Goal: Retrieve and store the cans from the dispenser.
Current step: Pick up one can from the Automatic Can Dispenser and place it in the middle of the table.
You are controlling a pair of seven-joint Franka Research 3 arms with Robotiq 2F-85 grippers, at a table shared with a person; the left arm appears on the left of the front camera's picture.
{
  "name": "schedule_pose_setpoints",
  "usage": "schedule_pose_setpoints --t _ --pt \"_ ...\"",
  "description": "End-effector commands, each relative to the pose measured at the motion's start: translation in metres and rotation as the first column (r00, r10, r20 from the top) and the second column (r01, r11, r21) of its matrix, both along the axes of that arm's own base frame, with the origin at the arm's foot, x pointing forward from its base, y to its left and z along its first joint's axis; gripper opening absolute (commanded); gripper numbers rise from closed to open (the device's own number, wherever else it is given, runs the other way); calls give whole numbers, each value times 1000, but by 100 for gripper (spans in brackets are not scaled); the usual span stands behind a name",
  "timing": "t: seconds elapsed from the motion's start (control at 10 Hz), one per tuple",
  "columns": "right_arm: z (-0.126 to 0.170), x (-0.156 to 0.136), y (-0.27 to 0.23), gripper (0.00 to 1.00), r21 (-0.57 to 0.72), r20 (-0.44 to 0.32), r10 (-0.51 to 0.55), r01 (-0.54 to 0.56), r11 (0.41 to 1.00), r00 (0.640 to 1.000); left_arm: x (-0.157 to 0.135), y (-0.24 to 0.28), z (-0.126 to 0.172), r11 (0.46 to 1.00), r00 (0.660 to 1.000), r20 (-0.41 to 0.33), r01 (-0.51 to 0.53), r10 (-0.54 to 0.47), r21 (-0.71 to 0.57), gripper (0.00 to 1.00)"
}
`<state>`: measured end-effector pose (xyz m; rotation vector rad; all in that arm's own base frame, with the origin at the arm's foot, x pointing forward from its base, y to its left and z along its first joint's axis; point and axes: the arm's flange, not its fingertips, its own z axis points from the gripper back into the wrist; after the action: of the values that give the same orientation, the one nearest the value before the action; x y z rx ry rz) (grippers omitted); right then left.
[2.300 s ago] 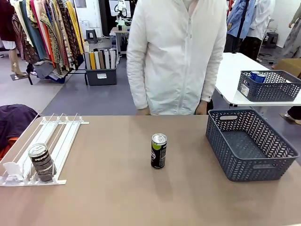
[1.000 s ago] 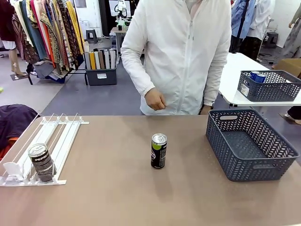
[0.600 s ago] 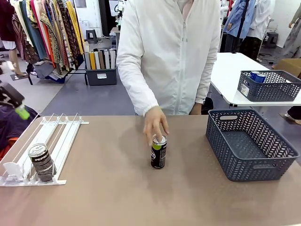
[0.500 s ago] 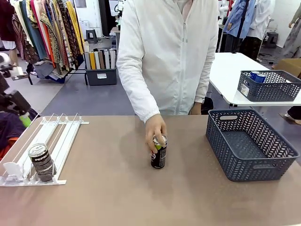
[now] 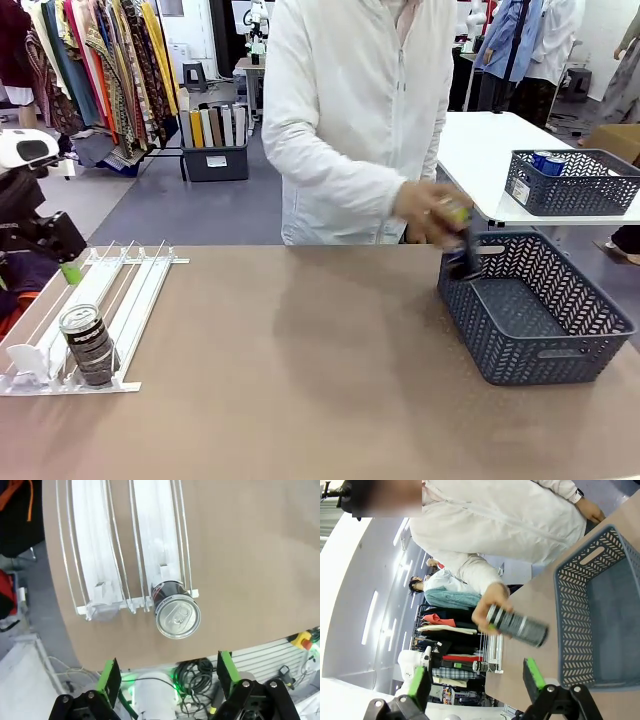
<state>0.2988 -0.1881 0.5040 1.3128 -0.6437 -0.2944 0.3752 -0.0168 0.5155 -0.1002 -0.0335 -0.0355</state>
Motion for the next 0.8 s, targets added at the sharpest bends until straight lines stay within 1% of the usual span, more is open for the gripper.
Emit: schedule_pose_setpoints --t 0.0,0.1,0.2,0.3,0.4,0.5,0.6,0.7 --pt "3 3 0 100 12 29 -3 3 1000 1000 0 -6 -3 1000 1000 0 7 -7 14 100" --pt "3 3 0 100 12 29 -3 3 1000 1000 0 -13 -14 999 999 7 31 -31 -17 100" --pt "3 3 0 100 12 29 -3 3 1000 1000 0 -17 -27 999 999 12 35 -34 -25 100" --pt "3 3 0 100 12 29 -3 3 1000 1000 1 -18 -39 1000 1000 16 14 -14 -18 100" --pt "3 3 0 100 12 29 -3 3 1000 1000 1 -19 -52 1000 1000 -4 3 -3 -12 100" --pt "3 3 0 100 12 29 -3 3 1000 1000 3 -21 -63 1000 999 -47 8 -8 -6 100" --pt "3 3 0 100 12 29 -3 3 1000 1000 4 -25 -74 1000 997 -70 21 -22 -20 100" --pt "3 3 0 100 12 29 -3 3 1000 1000 6 -31 -84 999 997 -69 30 -31 -23 100"
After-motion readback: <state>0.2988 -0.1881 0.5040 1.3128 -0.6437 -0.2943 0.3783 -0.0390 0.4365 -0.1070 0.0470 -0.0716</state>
